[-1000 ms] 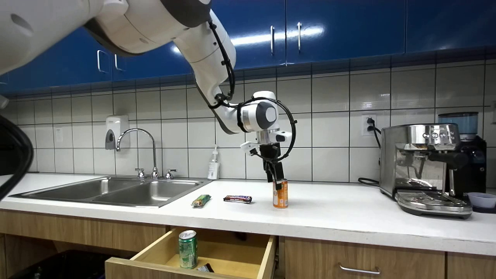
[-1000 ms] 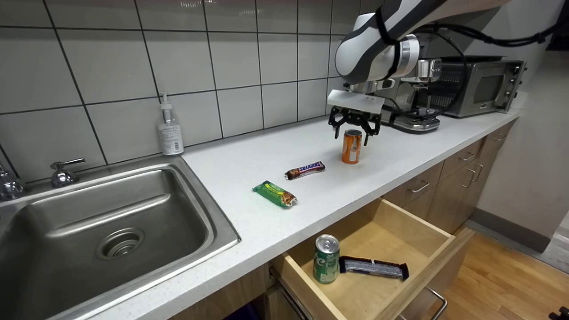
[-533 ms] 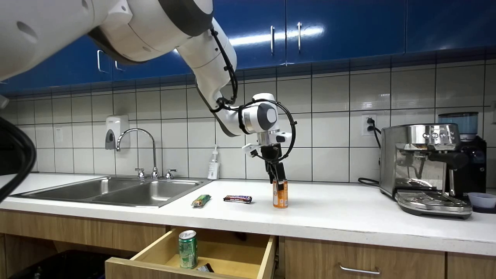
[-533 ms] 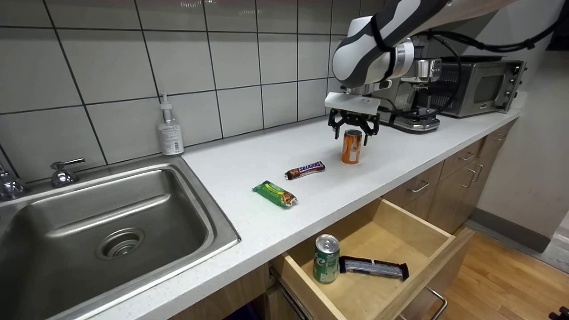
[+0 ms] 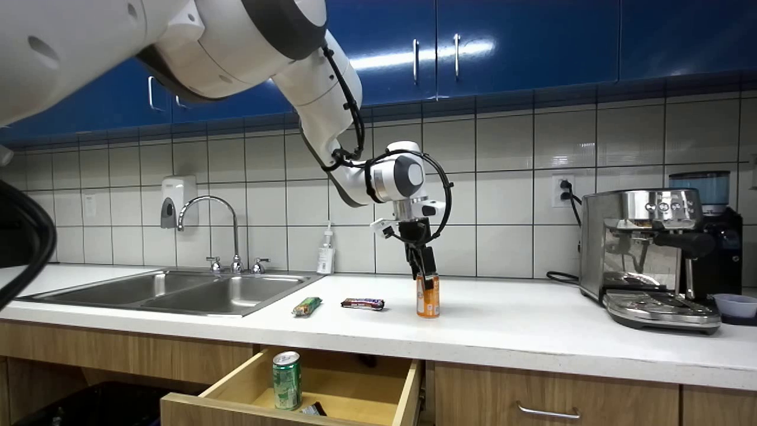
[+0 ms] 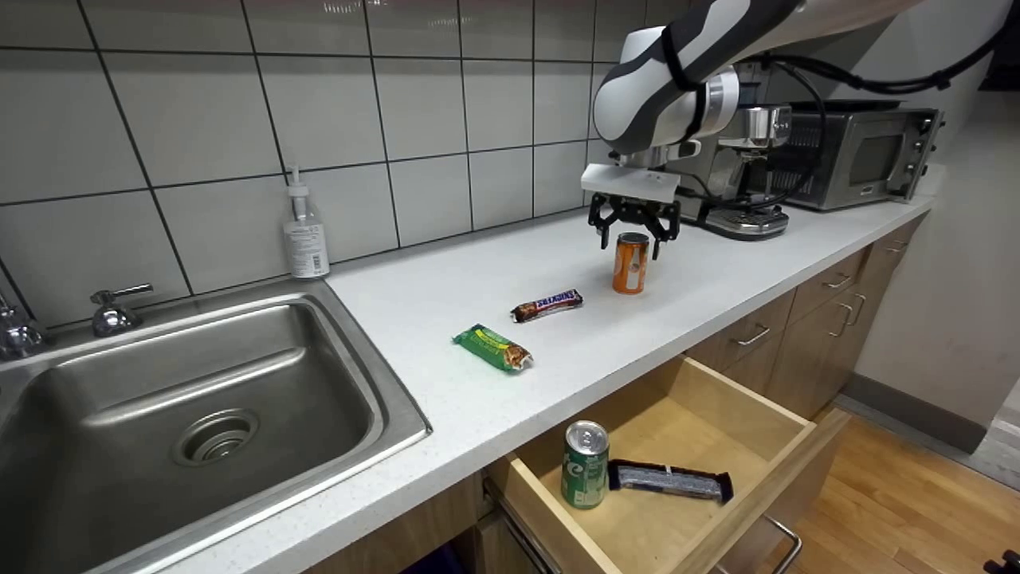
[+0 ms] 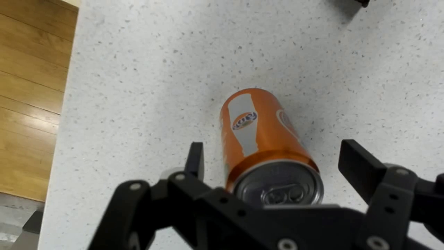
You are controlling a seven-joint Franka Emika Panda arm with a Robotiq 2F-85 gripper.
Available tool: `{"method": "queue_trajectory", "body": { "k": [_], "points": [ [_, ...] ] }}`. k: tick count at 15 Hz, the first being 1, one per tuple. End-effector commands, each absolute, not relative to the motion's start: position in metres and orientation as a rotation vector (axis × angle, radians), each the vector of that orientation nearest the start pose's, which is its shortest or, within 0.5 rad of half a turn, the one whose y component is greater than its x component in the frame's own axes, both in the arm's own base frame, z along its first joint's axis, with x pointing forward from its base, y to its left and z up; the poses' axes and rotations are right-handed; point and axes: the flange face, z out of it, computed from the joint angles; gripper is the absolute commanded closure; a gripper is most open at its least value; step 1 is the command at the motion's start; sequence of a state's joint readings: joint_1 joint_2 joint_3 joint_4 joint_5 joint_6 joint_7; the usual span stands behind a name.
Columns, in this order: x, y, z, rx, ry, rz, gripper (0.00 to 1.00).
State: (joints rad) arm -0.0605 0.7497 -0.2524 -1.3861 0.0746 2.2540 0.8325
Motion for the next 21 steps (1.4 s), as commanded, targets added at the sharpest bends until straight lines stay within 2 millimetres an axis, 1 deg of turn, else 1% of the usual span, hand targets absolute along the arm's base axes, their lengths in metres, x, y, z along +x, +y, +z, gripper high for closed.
{"method": "queue_trajectory", "body": {
  "k": [1,2,3,5,6,9,20,21],
  "points": [
    [0.727,-0.19,0.294,-2.713,1.717,-0.248,0.28],
    [0.727,-0.19,0.294,-2.714,1.717,-0.249,0.34],
    [0.727,-0.19,0.294,-2.715,1.716,-0.25,0.44],
    [0.727,-0.19,0.295,-2.717,1.715,-0.249,0.6],
    [0.727,-0.189,0.295,-2.717,1.712,-0.249,0.62],
    [0.725,-0.187,0.297,-2.73,1.694,-0.245,0.62],
    [0.703,-0.182,0.328,-2.748,1.651,-0.286,0.62],
    [0.699,-0.182,0.33,-2.756,1.633,-0.269,0.62]
  ]
}}
